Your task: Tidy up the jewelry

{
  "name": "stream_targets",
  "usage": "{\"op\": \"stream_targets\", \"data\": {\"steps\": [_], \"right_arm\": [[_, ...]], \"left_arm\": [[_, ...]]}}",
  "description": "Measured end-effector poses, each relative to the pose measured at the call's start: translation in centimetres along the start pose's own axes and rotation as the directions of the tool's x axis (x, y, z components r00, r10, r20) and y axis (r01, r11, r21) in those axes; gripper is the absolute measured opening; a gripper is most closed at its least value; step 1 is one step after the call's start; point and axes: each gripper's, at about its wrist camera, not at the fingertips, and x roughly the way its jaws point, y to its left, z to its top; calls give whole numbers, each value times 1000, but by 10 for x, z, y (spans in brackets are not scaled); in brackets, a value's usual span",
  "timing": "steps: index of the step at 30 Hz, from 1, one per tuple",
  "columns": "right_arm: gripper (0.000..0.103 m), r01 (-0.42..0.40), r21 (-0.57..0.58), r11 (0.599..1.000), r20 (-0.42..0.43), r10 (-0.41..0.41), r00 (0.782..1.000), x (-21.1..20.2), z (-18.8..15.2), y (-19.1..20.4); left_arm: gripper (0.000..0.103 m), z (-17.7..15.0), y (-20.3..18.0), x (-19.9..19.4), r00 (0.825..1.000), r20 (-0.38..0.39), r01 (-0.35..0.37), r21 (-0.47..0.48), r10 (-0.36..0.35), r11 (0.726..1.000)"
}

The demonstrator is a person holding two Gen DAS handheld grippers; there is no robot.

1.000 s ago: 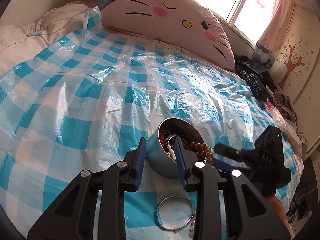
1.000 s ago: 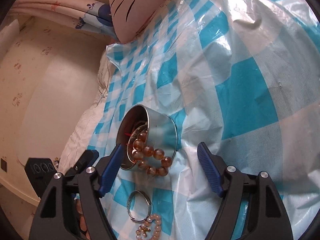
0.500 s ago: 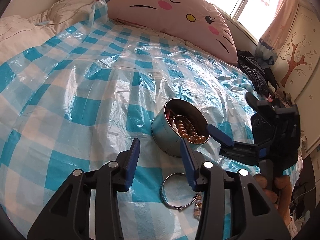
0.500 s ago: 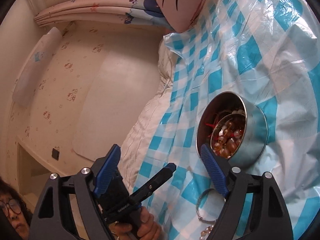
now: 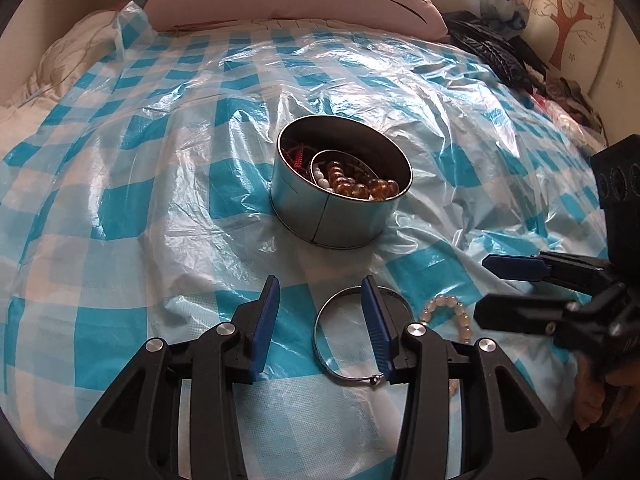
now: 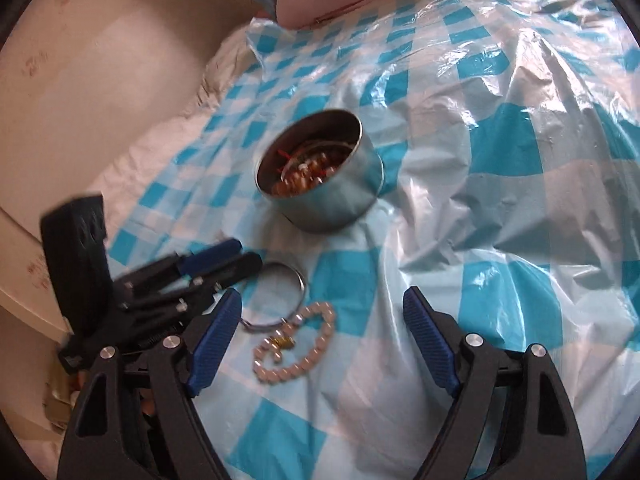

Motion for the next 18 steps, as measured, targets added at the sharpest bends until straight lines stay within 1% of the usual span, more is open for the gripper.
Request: {"op": "stream_targets", "data": {"steps": [2, 4, 5, 6, 7, 8, 9, 10, 12, 13, 14, 15, 16, 17, 18], "right_arm": [[75, 66, -97, 993, -31, -69, 997, 3, -5, 13], [72, 104, -173, 979, -49, -113, 992, 7, -8, 21], [67, 117, -208, 971, -46, -129, 991, 7, -9, 26], [64, 119, -238, 964, -38, -131, 991, 6, -11, 29], [64, 107, -271, 956, -28, -119, 992, 5, -13, 35], [63, 83, -303, 949, -13, -91, 996, 1, -16, 41], [63, 65, -324, 944, -11, -72, 997, -1, -18, 45], [62, 67, -336, 939, -29, -81, 996, 3, -19, 48], [53, 102, -349, 932, -84, -139, 987, 19, -21, 46], [51, 102, -335, 937, -108, -146, 983, 26, -20, 40], [47, 83, -305, 949, -122, -126, 985, 28, -20, 33], [36, 64, -267, 961, -128, -101, 987, 28, -17, 26], [28, 70, -247, 966, -124, -103, 987, 26, -15, 21], [15, 94, -242, 966, -118, -125, 985, 24, -15, 17], [10, 127, -252, 959, -108, -158, 981, 23, -15, 16]], "left_arm": [[40, -1, -2, 4, 1000, -13, -5, 18, 5, 1000], [38, -2, -4, 8, 1000, -25, -18, 38, 18, 999], [36, -2, -5, 9, 999, -24, -29, 47, 30, 998], [36, -2, -5, 8, 999, -19, -33, 50, 34, 998], [36, -2, -5, 8, 999, -14, -35, 49, 35, 998], [36, -2, -4, 7, 999, -11, -34, 45, 34, 998], [36, -2, -3, 7, 1000, -13, -28, 43, 28, 999], [36, -2, -2, 8, 999, -18, -25, 45, 26, 999], [36, -2, -4, 10, 999, -23, -25, 57, 27, 998], [36, -3, -5, 11, 999, -27, -19, 65, 21, 998], [36, -4, -7, 12, 999, -32, -17, 77, 19, 997], [34, -4, -9, 13, 999, -38, -19, 92, 22, 996], [32, -6, -12, 15, 999, -42, -23, 109, 28, 994], [25, -7, -15, 16, 998, -51, -26, 129, 32, 991], [20, -8, -18, 17, 998, -56, -31, 147, 40, 989]]}}
